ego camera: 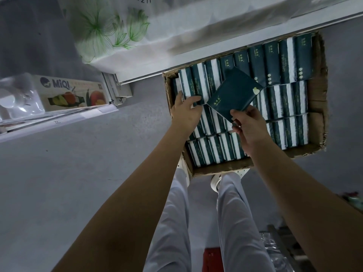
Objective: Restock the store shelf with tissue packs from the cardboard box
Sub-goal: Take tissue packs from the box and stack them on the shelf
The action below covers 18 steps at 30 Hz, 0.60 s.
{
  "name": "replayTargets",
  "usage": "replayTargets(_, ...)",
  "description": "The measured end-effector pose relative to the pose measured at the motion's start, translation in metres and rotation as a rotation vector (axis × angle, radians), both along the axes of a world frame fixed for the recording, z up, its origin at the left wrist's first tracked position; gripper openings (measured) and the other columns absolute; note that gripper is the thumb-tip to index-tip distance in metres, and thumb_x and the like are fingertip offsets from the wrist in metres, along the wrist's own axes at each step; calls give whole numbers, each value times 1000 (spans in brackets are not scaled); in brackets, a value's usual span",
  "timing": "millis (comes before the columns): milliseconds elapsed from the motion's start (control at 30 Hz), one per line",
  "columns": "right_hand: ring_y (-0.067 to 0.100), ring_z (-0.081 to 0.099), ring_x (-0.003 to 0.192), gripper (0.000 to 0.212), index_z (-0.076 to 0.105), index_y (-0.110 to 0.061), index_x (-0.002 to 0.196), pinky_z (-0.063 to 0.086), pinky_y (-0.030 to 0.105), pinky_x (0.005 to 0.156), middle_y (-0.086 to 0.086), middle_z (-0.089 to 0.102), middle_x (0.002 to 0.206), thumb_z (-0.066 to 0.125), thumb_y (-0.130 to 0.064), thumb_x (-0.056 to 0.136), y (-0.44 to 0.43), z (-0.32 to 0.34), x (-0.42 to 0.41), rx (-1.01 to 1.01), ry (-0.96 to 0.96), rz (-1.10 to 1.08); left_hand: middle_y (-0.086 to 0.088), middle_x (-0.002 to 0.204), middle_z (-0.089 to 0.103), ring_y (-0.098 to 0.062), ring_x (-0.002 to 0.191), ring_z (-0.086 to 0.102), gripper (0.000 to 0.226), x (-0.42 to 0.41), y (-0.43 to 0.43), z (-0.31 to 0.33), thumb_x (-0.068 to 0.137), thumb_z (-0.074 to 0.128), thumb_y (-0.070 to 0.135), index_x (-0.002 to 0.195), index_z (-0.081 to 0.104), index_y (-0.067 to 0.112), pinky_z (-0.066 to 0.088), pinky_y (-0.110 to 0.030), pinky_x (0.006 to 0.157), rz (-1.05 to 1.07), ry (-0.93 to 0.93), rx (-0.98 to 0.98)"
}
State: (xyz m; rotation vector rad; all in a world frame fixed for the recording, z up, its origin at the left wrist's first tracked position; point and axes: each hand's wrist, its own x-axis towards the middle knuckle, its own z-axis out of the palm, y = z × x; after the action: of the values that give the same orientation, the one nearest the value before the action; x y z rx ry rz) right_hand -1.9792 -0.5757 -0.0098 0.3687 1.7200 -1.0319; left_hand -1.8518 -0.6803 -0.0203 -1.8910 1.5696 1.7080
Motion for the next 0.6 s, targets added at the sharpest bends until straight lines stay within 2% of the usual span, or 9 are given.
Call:
replayTargets(67, 7, 53, 74, 25, 55, -21, 107, 42, 25, 65, -4, 57, 94, 66, -9, 88, 1, 0, -1, 4, 15, -23, -4, 162, 7, -22, 148, 14, 38, -5, -2, -1, 96, 50, 21, 133, 55, 26, 15, -39, 120, -12, -18, 37)
replayTargets(133, 8, 54, 75, 43, 49, -22, 126, 44, 28, 71, -1, 59, 107, 65, -8, 89, 1, 1, -1, 3, 11, -34, -2, 162, 7, -25, 146, 16, 45, -7, -4, -2, 97, 48, 26, 141, 47, 21, 19, -31, 113, 20, -40, 114)
replayTargets(200, 10, 57, 80, 60, 40, -28, 138, 45, 30, 74, 3, 60, 121, 65, -7, 88, 1, 5, -1, 7, 14, -20, -2, 162, 5, -26, 146, 15, 50, -6, -4, -1, 97, 47, 28, 146, 40, 19, 22, -32, 110, 18, -52, 150)
replayTargets(267, 13, 59, 85, 76, 28, -36, 147, 46, 31, 75, 4, 60, 125, 65, -5, 88, 1, 12, -1, 5, 24, -1, -3, 162, 7, -26, 147, 14, 52, -2, -5, 1, 97, 47, 30, 147, 38, 19, 21, -35, 114, -14, -60, 134)
replayTargets(367, 18, 55, 87, 92, 8, -42, 152, 49, 36, 83, -1, 63, 107, 61, -1, 89, -1, 25, 1, -18, 44, 22, -8, 155, 25, -26, 141, 27, 49, 7, -4, 13, 98, 49, 29, 144, 44, 15, 24, -35, 114, -2, -51, 91)
replayTargets(433, 22, 54, 89, 96, 1, -44, 152, 50, 41, 88, -3, 61, 97, 59, 0, 90, -2, 38, 1, -22, 69, 51, -10, 148, 38, -25, 133, 40, 48, 16, -1, 26, 97, 52, 27, 143, 45, 11, 33, -30, 105, 16, -17, 117)
replayTargets(533, 21, 61, 93, 96, -2, -46, 152, 53, 35, 73, 2, 61, 111, 57, -2, 90, -1, 67, 3, -12, 105, 146, -9, 139, 48, -23, 122, 49, 51, 31, 8, 63, 96, 56, 30, 142, 44, 12, 39, -27, 96, 6, 3, 151)
replayTargets(600, 20, 62, 99, 92, 4, -46, 151, 53, 32, 69, 5, 57, 122, 56, -1, 90, 0, 88, 4, -13, 132, 171, -5, 125, 51, -18, 110, 51, 48, 40, 13, 88, 94, 60, 34, 137, 49, 14, 42, -27, 92, -28, -21, 106)
